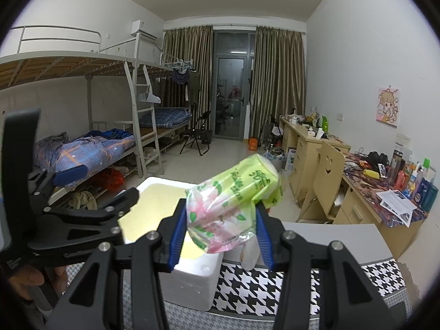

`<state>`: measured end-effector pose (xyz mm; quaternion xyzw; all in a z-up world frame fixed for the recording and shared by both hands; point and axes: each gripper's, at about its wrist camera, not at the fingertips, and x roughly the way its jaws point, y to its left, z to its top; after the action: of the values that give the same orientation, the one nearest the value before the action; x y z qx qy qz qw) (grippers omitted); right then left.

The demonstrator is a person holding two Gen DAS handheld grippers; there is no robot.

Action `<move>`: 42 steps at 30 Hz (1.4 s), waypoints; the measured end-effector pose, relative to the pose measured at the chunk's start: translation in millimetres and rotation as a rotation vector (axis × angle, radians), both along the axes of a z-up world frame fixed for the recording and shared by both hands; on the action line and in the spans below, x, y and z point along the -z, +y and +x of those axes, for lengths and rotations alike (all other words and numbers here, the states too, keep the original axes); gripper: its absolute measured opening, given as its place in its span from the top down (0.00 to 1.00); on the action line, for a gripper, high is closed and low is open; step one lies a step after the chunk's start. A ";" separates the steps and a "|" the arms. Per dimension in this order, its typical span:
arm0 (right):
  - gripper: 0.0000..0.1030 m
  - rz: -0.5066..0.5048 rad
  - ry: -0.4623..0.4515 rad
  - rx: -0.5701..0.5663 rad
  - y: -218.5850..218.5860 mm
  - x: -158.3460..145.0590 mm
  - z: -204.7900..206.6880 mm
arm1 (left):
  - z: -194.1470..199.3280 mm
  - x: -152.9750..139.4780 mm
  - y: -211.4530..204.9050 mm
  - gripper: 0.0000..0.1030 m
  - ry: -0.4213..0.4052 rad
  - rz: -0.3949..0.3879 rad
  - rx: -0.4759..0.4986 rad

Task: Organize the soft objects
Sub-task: 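Open the left gripper to drop the yellow net into the box while the right gripper holds the packet above, then open the right gripper to drop the packet into the foam box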

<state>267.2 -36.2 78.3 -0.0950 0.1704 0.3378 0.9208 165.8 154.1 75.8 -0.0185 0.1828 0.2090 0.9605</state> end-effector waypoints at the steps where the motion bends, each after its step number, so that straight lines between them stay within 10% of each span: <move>1: 0.51 -0.002 0.003 -0.003 2.8 0.5 1.1 | -1.5 -0.2 2.6 0.01 -0.005 -0.001 -0.011; 29: 0.50 -0.065 0.112 -0.051 71.6 22.8 28.0 | -55.9 9.7 43.9 0.01 -0.032 -0.020 -0.151; 42: 0.23 -0.118 0.134 -0.078 82.8 34.4 25.4 | -65.9 11.2 50.2 0.01 -0.041 -0.029 -0.161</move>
<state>292.7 46.6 43.9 -0.1326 0.2474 0.3683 0.8863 99.9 204.4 64.6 -0.0512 0.1640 0.2823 0.9438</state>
